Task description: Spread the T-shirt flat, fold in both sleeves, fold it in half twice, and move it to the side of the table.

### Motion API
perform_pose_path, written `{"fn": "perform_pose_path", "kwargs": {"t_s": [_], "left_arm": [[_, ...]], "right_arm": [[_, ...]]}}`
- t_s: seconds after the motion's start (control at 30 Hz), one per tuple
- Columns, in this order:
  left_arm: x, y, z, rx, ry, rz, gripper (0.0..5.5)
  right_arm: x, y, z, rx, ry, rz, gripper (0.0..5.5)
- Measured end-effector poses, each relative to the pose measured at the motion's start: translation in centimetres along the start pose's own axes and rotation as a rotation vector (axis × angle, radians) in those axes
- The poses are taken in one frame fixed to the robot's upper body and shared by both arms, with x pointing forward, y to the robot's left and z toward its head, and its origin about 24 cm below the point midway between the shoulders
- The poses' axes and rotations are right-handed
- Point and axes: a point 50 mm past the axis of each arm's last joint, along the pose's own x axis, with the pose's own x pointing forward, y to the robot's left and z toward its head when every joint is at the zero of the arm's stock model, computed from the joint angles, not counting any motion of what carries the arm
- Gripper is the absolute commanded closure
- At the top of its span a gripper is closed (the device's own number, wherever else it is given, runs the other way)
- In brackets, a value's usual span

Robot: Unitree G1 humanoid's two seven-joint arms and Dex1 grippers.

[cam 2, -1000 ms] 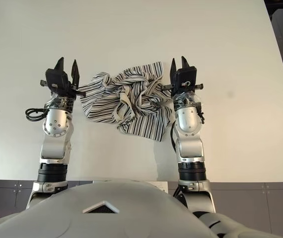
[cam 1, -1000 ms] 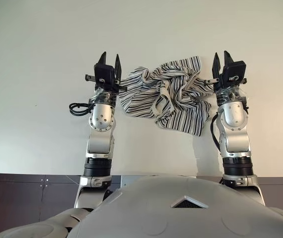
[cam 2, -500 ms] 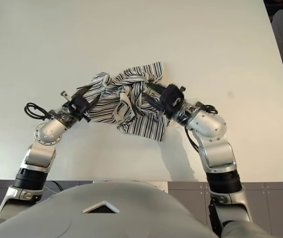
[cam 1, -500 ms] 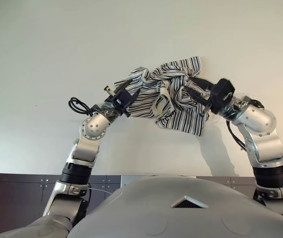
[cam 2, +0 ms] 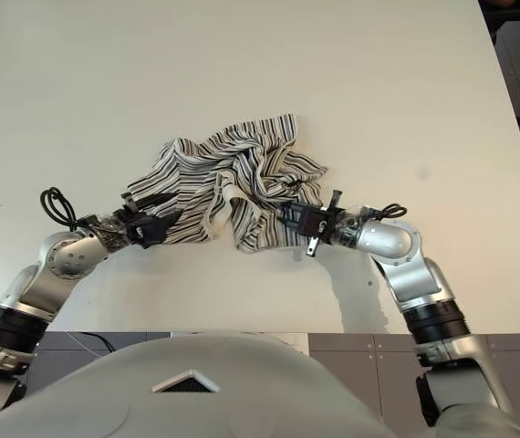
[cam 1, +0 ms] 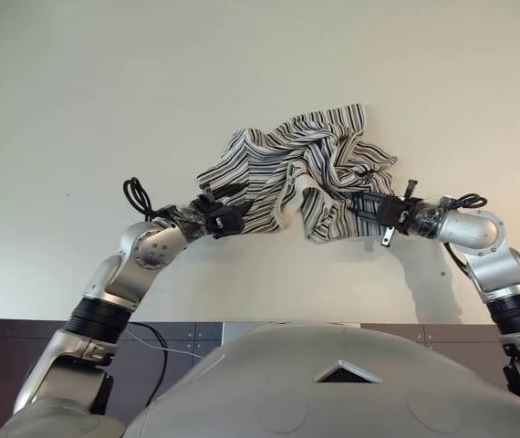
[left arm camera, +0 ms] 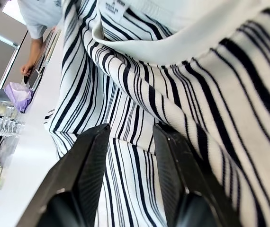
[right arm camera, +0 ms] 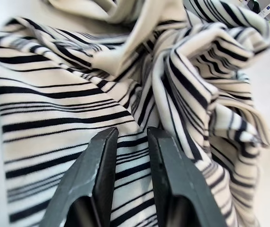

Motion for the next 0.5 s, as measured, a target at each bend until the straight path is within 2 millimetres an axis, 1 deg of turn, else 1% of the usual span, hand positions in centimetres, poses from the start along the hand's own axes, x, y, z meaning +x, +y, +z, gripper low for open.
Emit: {"fn": "perform_pose_path", "kwargs": {"t_s": [0.13,0.23,0.3,0.33,0.37,0.4,0.43,0.5], "left_arm": [[-1.3,1.0,-1.9,0.016,0.064,0.045,3.81],[-1.7,1.7,-1.9,-0.018,0.050,0.070,3.81],[-2.1,2.1,-2.0,-0.023,0.043,0.074,3.81],[-2.5,2.6,-1.9,-0.022,0.034,0.096,3.81],[-2.9,3.4,-1.4,-0.008,0.003,0.129,3.81],[-3.2,3.9,-0.9,0.003,-0.023,0.139,3.81],[-3.6,4.0,-0.1,0.028,-0.064,0.125,3.81],[-4.4,3.8,1.0,0.074,-0.110,0.070,3.81]], "right_arm": [[-1.4,-1.7,-0.8,-0.107,0.035,-0.049,4.37],[-1.8,-2.2,-0.3,-0.164,0.002,-0.060,4.37],[-2.4,-2.6,0.1,-0.213,-0.005,-0.055,4.37],[-2.9,-2.9,0.4,-0.228,-0.012,-0.058,4.37],[-3.3,-3.0,1.1,-0.247,-0.039,-0.045,4.37],[-3.5,-2.6,1.6,-0.238,-0.062,-0.027,4.37],[-3.6,-1.8,2.2,-0.222,-0.089,0.012,4.37],[-3.9,0.1,2.8,-0.176,-0.106,0.097,4.37]]}}
